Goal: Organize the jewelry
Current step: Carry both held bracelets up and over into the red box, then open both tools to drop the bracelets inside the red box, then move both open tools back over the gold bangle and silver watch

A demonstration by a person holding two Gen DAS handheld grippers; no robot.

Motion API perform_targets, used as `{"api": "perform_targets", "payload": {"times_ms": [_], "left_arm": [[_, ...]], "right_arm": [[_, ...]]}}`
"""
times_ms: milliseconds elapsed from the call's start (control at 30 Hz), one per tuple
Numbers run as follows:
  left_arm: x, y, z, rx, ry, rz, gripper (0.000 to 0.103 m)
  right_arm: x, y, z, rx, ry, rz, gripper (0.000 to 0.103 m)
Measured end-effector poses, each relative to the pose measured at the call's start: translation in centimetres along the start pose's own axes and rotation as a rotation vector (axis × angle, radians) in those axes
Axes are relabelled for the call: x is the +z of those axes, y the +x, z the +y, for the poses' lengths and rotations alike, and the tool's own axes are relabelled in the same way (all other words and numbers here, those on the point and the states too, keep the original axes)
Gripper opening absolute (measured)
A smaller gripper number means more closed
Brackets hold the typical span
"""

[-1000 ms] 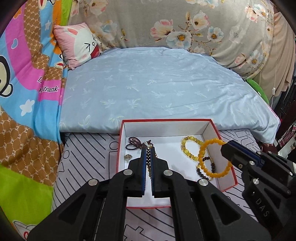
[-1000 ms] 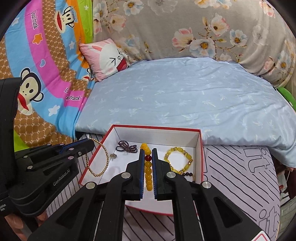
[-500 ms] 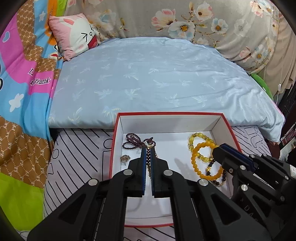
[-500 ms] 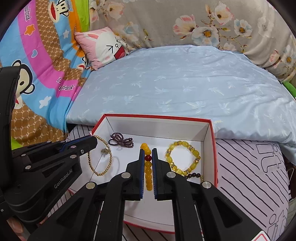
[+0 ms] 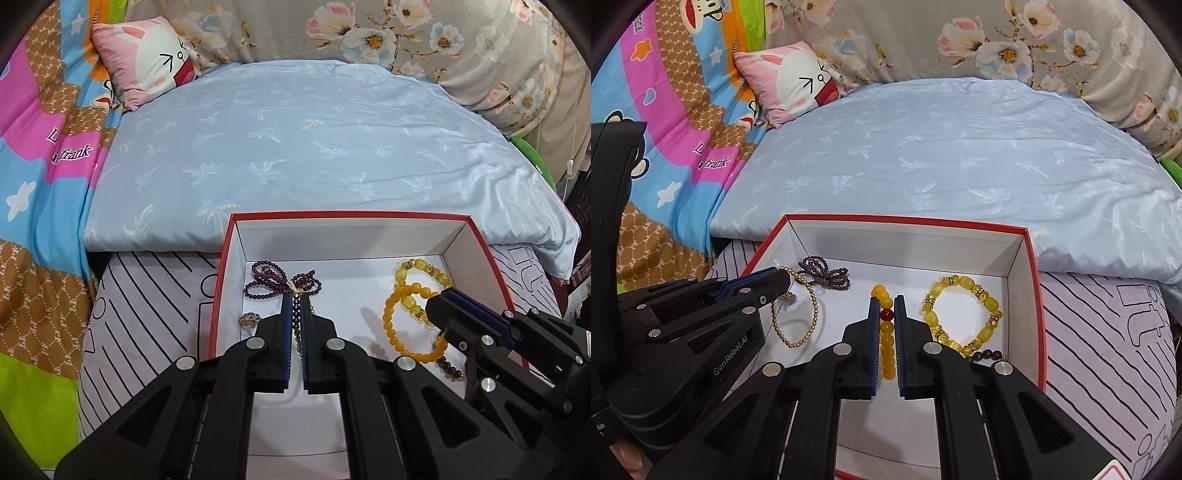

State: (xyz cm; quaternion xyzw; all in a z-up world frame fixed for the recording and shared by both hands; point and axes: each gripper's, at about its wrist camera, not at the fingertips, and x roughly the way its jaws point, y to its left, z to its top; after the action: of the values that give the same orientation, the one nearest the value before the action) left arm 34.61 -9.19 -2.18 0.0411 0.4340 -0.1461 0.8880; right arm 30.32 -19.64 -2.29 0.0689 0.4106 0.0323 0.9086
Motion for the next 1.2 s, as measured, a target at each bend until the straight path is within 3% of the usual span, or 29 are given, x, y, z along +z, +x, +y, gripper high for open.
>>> {"api": "perform_targets", "payload": {"times_ms": [200,267,333,400,1200], "left_arm": [[-0.1,0.8,0.1,0.011,-0.008,0.011,0.004],[-0.1,0.8,0.1,0.025,-0.013,0.012,0.011],[-0.2,0.8,0.3,0.038,-0.022,0.011,0.038],[-0.3,0.5,0.4,0.052,-0.027,-0.005,0.043],[-1.3,-5.0,-0.7,0.048,-0.018,-0.05,0.043]], "right_arm": [[-0.3,1.1,0.1,-0.032,-0.013,0.009,0.008],[-0.4,1.0,0.0,-0.055,-0.01,0.0,0.021],[-0.4,0.7,-0.3,-0.065,0.004,-0.008,0.031],[-0.4,0.4,-0.5,-0.068,0.008,-0.013,0.035],[-1.4,-6.2,0.3,-0.068,0.005,-0.074,0.037]]}}
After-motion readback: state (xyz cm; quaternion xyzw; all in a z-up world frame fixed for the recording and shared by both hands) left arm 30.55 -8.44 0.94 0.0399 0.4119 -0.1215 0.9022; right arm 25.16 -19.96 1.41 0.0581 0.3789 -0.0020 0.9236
